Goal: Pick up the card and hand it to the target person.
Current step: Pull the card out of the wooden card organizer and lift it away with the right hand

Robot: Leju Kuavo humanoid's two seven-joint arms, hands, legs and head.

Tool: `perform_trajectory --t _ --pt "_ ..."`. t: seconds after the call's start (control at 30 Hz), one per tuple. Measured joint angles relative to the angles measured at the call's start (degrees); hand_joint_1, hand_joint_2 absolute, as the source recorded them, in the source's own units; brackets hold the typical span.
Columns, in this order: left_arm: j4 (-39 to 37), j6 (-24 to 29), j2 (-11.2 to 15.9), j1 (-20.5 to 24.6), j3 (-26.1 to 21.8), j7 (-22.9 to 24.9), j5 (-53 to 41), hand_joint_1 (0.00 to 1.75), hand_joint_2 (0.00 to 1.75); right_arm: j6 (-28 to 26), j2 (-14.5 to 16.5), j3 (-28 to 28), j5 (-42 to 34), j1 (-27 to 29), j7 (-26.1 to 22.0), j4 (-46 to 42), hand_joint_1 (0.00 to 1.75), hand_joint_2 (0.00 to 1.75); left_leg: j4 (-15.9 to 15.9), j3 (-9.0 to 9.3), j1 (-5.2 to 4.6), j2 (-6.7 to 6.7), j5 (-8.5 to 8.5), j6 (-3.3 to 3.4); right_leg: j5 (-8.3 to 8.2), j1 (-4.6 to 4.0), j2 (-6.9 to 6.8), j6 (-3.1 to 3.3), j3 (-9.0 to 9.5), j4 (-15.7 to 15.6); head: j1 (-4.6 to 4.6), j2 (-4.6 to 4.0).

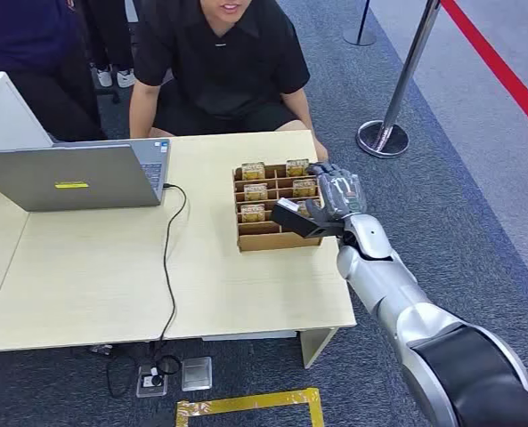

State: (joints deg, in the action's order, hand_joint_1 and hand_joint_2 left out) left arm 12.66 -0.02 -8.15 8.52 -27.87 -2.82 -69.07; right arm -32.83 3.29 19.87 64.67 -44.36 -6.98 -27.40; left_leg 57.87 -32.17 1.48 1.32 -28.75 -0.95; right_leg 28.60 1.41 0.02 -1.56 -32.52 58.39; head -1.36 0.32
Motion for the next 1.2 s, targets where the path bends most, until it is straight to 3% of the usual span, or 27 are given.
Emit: perform_trajectory --t 1.2 --pt "-0.1 0.3 0.0 0.0 0.0 0.3 0.0 0.00 0.00 1.8 0.2 0.1 1.2 1.1 0.8 3.3 0.76 1.75 0.0 0.00 0.00 0.00 0.00 0.00 0.00 0.00 0.00 0.00 0.00 0.0 -0.02 0.00"
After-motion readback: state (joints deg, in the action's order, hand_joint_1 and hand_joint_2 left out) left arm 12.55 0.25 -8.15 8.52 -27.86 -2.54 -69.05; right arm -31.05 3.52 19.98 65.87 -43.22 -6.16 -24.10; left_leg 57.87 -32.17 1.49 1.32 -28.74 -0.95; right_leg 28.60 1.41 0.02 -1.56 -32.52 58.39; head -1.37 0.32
